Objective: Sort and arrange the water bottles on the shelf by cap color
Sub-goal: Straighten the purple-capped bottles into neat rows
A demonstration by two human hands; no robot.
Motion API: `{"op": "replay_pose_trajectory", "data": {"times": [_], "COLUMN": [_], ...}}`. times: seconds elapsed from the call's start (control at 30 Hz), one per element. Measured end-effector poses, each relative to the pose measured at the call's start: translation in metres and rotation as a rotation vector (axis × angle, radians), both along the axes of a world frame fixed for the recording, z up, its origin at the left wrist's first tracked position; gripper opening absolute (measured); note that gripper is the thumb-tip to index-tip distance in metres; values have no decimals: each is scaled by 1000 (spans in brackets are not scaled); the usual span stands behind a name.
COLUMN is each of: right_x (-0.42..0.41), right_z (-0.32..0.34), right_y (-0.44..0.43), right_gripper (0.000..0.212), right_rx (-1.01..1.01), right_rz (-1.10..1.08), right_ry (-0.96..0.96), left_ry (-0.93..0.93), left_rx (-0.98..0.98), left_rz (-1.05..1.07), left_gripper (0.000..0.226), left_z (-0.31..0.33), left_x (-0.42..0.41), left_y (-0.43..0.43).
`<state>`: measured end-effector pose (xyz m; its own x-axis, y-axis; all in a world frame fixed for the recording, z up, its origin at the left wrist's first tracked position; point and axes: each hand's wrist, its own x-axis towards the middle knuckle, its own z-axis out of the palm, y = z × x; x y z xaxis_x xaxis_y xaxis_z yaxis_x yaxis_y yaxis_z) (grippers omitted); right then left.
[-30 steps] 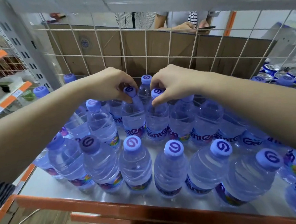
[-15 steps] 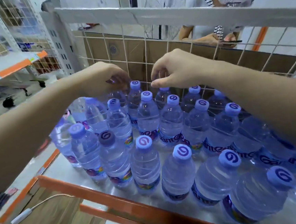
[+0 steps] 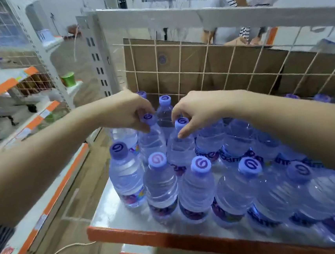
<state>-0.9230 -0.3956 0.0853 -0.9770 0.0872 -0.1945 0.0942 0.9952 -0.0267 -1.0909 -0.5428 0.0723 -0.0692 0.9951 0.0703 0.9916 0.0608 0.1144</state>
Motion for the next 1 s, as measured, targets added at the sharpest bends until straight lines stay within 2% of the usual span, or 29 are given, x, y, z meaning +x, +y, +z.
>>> {"op": "replay_pose_trajectory", "data": {"times": [0.27,0.43,1.0], "right_x": [-6,-11,-17], "right_z": [-5,-9,-9], "right_y": [7,19,29], "right_gripper": [36,34,37], "right_rx": [6,-36,-32], "right_rz": [-151,-203,-123], "right_ry": [139,125,136], "left_ry": [5,-45,-138], "left_rx": [56,101,220], "left_rz": [-130,-155,-193], "left_gripper": [45,38,45], "left_z": [0,-7,-19], "left_x": [-12,-12,-26], "left_y": [14,28,29]}}
